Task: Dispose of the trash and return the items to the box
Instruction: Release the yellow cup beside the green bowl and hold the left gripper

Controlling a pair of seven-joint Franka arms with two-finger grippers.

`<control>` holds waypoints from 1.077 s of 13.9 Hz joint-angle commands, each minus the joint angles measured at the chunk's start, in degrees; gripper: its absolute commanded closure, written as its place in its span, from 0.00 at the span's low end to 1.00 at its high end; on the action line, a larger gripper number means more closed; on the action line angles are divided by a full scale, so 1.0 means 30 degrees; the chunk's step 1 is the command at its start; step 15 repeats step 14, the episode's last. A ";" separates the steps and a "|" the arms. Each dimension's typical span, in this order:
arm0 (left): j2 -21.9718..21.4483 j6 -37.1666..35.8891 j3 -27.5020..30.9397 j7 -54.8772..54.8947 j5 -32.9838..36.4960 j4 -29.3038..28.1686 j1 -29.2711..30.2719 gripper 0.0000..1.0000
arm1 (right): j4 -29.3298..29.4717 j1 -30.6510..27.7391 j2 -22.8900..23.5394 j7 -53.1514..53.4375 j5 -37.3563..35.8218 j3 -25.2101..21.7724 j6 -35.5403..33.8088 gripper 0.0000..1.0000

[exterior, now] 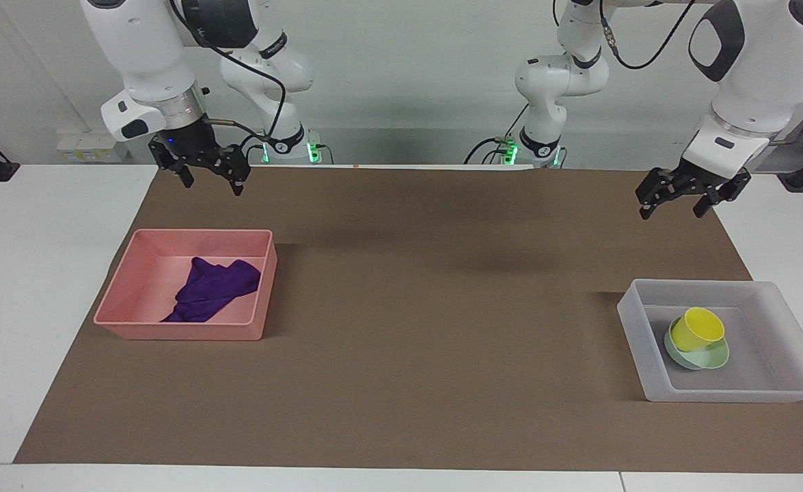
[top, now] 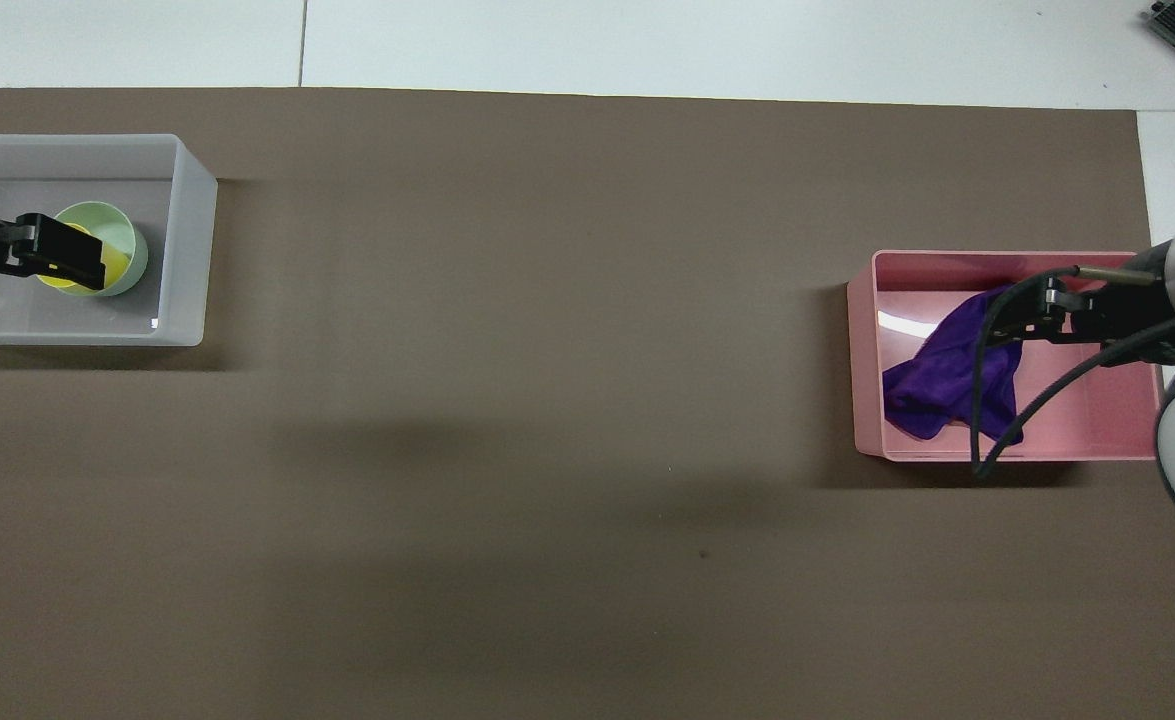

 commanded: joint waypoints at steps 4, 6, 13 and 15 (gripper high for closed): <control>-0.1867 -0.0037 0.0408 0.0111 -0.1249 -0.2464 -0.0333 0.00 | 0.0127 -0.0222 0.0020 -0.0624 0.0516 0.0057 0.0251 0.00; -0.1954 -0.0243 0.0466 0.0874 -0.0520 -0.2522 -0.1064 0.00 | 0.0127 -0.0222 0.0020 -0.0624 0.0516 0.0057 0.0251 0.00; -0.1983 -0.1414 0.0378 0.0525 -0.0632 -0.1966 -0.1008 0.00 | 0.0098 -0.0222 0.0020 -0.0653 0.0516 0.0057 0.0222 0.00; -0.1984 -0.1443 0.0378 0.0525 -0.0632 -0.1937 -0.1008 0.00 | 0.0098 -0.0222 0.0020 -0.0653 0.0516 0.0057 0.0222 0.00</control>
